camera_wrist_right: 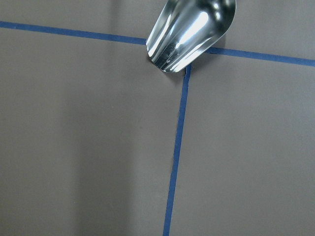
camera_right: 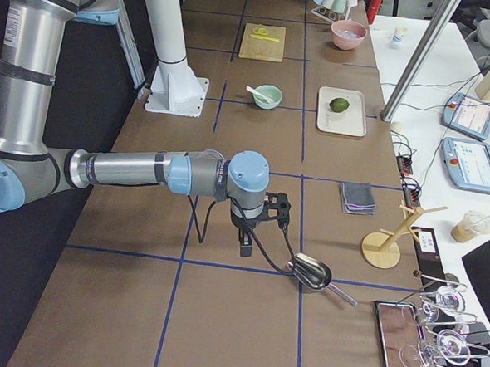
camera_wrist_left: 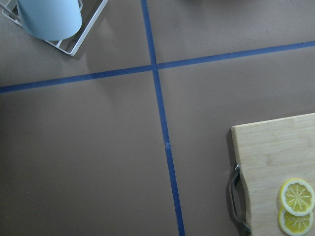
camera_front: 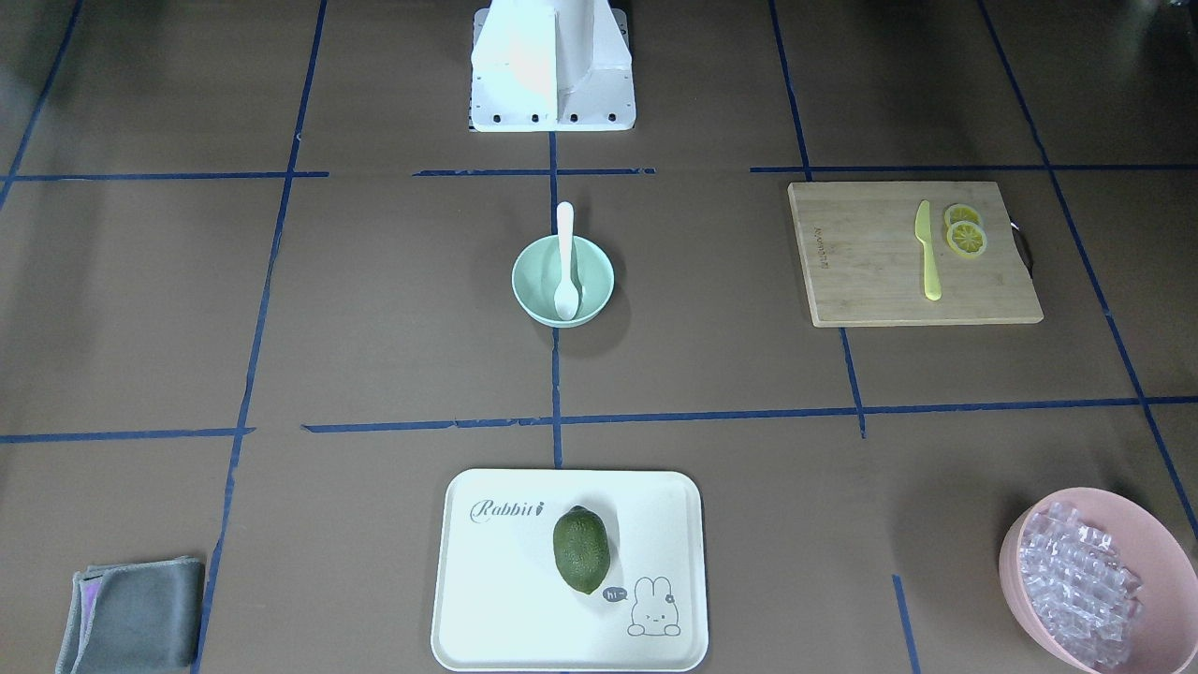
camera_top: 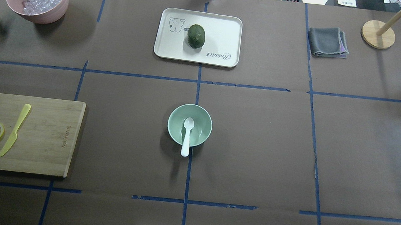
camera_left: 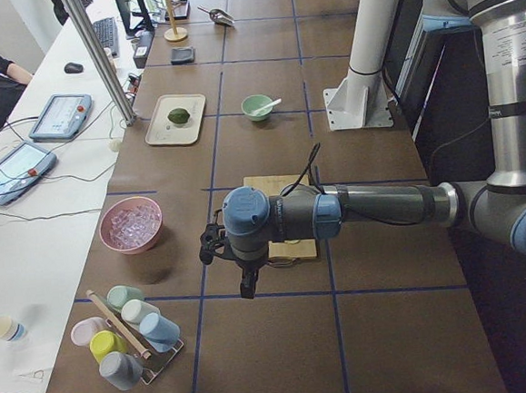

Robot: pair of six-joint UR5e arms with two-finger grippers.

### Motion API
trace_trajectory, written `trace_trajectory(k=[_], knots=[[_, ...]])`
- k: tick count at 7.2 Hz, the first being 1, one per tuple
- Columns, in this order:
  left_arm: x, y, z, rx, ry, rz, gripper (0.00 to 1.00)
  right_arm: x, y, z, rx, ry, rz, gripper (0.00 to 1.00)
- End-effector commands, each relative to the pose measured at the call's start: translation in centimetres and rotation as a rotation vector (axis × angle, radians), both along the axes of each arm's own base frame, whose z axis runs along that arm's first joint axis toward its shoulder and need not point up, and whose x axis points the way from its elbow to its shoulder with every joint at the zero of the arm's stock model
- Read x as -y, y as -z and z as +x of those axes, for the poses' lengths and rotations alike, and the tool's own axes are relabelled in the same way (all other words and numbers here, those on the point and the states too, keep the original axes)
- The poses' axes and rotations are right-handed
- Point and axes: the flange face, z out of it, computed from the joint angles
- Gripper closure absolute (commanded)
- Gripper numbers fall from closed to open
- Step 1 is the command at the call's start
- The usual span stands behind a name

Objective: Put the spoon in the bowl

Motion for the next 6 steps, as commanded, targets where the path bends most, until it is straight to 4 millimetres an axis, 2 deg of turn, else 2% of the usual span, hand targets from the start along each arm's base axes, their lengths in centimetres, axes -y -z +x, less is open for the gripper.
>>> trace_trajectory(k=[1, 4, 5, 6], knots=[[0.0, -0.6, 0.0, 0.005, 0.000, -0.012, 0.00, 0.0, 0.0, -0.3, 0.001, 0.006, -0.001, 0.00], [0.0, -0.2, 0.0, 0.006, 0.000, -0.004, 0.00, 0.2, -0.2, -1.4, 0.009, 0.034, -0.004, 0.00], [0.0, -0.7, 0.0, 0.005, 0.000, -0.013, 0.00, 0.2, 0.0, -1.5, 0.024, 0.034, -0.003, 0.00], [0.1, -0.2, 0.0, 0.006, 0.000, -0.003, 0.00, 0.2, -0.1, -1.6, 0.024, 0.037, -0.005, 0.00]])
